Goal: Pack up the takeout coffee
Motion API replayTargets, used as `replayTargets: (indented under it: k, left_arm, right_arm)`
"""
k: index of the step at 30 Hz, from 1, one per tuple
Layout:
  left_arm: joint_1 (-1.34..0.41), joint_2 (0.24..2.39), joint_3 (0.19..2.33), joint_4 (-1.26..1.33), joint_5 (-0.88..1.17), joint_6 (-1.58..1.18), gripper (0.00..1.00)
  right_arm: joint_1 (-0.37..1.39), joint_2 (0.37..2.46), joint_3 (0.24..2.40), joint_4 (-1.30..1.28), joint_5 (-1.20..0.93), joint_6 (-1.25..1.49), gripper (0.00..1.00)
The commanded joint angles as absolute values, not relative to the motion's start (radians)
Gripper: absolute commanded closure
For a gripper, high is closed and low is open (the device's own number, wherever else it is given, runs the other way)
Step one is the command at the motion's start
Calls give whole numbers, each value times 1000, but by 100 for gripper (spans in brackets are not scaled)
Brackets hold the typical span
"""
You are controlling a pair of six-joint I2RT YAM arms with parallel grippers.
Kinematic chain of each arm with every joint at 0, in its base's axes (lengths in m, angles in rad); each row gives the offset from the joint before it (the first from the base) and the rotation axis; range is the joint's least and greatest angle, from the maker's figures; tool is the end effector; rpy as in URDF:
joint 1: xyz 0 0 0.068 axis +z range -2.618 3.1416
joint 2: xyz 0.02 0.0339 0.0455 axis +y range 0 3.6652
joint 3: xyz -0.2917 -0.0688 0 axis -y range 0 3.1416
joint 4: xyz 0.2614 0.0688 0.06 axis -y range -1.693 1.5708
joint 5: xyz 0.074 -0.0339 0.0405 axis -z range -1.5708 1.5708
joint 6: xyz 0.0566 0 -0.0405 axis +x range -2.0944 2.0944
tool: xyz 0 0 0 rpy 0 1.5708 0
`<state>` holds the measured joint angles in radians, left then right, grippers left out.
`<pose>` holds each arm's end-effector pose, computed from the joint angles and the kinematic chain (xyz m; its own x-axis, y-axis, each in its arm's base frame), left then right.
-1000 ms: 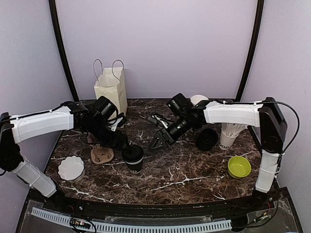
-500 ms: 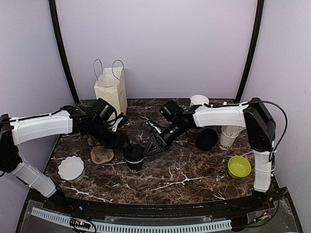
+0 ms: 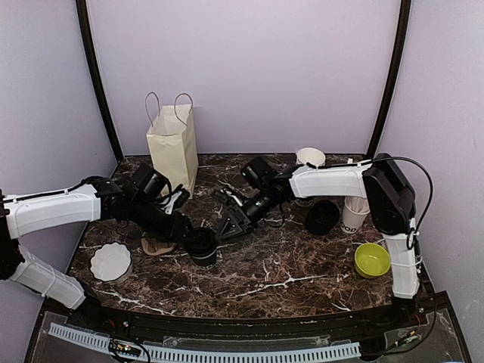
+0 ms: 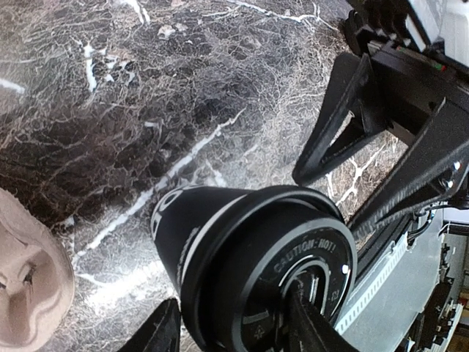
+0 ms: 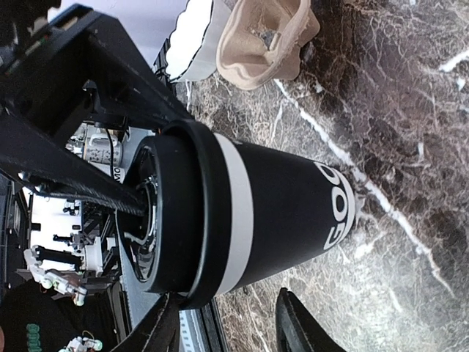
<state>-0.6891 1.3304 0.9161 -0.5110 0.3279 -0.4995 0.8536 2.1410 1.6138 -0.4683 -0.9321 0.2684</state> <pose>0.2128 -0.1989 0.2446 -0.9012 0.1549 -0.4049 0.3644 0.7766 -0.5140 0.2892 0.4008 0.1890 -0.7270 -0.5931 -0.3460 -0.5638 0.2281 0.7938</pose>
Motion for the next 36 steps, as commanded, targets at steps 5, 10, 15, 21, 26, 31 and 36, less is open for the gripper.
replayTargets:
  k: [5, 10, 15, 21, 26, 31, 36]
  left_arm:
    - [-689, 1343, 805, -540, 322, -529, 49]
    - [-688, 1399, 804, -516, 286, -514, 49]
    - [-689, 1435, 786, -528, 267, -535, 50]
    - [-689, 1427, 735, -528, 276, -567, 50]
    - [-689, 1407, 750, -499, 290, -547, 50]
    - [-689, 1318, 867, -520, 224, -517, 40]
    - [-688, 1263, 928, -515, 206, -521, 31]
  right_arm:
    - [870, 2237, 1687, -527, -789, 250, 58]
    - [869, 2292, 1769, -596, -690, 190, 61]
    - [886, 2359, 1822, -663, -601, 165, 65]
    - [895, 2350, 1798, -667, -624, 157, 64]
    - [869, 2270, 1861, -648, -760, 127, 60]
    - [840, 2197, 1914, -618, -905, 132, 52]
    - [838, 2175, 1923, -631, -940, 114, 47]
